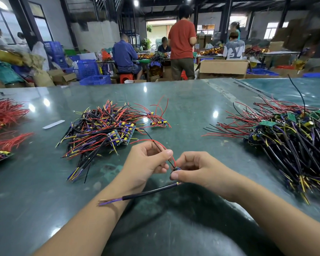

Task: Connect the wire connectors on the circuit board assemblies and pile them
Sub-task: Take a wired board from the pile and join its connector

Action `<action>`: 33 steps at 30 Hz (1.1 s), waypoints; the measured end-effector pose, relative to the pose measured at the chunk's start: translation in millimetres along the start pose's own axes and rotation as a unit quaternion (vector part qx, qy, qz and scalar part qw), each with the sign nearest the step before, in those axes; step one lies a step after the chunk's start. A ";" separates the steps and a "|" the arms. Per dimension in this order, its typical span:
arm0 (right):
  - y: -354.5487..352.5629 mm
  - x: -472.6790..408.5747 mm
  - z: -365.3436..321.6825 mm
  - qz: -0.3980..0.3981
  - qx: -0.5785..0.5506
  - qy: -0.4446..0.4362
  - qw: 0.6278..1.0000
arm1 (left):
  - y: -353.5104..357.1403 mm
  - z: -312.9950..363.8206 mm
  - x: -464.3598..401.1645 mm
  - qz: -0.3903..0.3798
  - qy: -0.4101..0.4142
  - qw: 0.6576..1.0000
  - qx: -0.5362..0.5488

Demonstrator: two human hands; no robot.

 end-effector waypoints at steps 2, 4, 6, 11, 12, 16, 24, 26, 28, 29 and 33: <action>-0.2 0.6 0.2 -0.007 -0.015 0.001 1.000 | -3.3 1.9 -0.9 0.034 -0.017 0.997 0.071; -1.1 0.7 1.1 -0.006 -0.047 -0.005 0.999 | -9.9 4.5 -3.0 0.065 -0.040 0.983 0.168; -3.2 0.9 0.8 -0.004 -0.071 -0.010 0.997 | -15.3 7.0 -5.0 0.076 -0.047 0.971 0.221; -6.7 0.6 1.7 -0.029 -0.111 0.002 0.993 | -22.9 8.5 -5.9 0.122 -0.012 0.980 0.160; -7.2 0.6 2.8 -0.035 -0.114 0.002 0.993 | -24.8 8.5 -6.5 0.131 -0.005 0.981 0.143; -7.4 0.9 3.0 -0.064 -0.117 0.000 0.991 | -27.1 6.0 -10.1 0.150 0.011 0.978 0.147; -9.3 -3.0 2.5 0.013 -0.110 -0.012 0.994 | -25.7 3.8 -13.0 0.134 -0.045 0.950 0.277; -11.1 -4.2 3.6 0.049 -0.105 -0.013 0.993 | -19.4 3.3 -10.4 0.084 -0.079 0.938 0.326; -11.2 -4.8 5.2 0.062 -0.104 -0.014 0.993 | -9.7 0.4 -7.8 0.021 -0.096 0.944 0.316; -10.9 -5.0 6.0 0.064 -0.104 -0.013 0.992 | -3.9 -0.9 -5.9 -0.009 -0.093 0.955 0.281; -10.2 -5.3 7.6 0.056 -0.101 -0.012 0.993 | 13.3 -7.7 -1.4 -0.085 -0.045 0.989 0.111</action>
Point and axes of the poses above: each hand's wrist, its own x-axis away from the middle knuckle, its own y-axis out of the palm, z = x × y, the point moved 3 cm from there along -x, towards the middle knuckle, and after that the axes turned 9 degrees about -y, right-handed, at the moved point
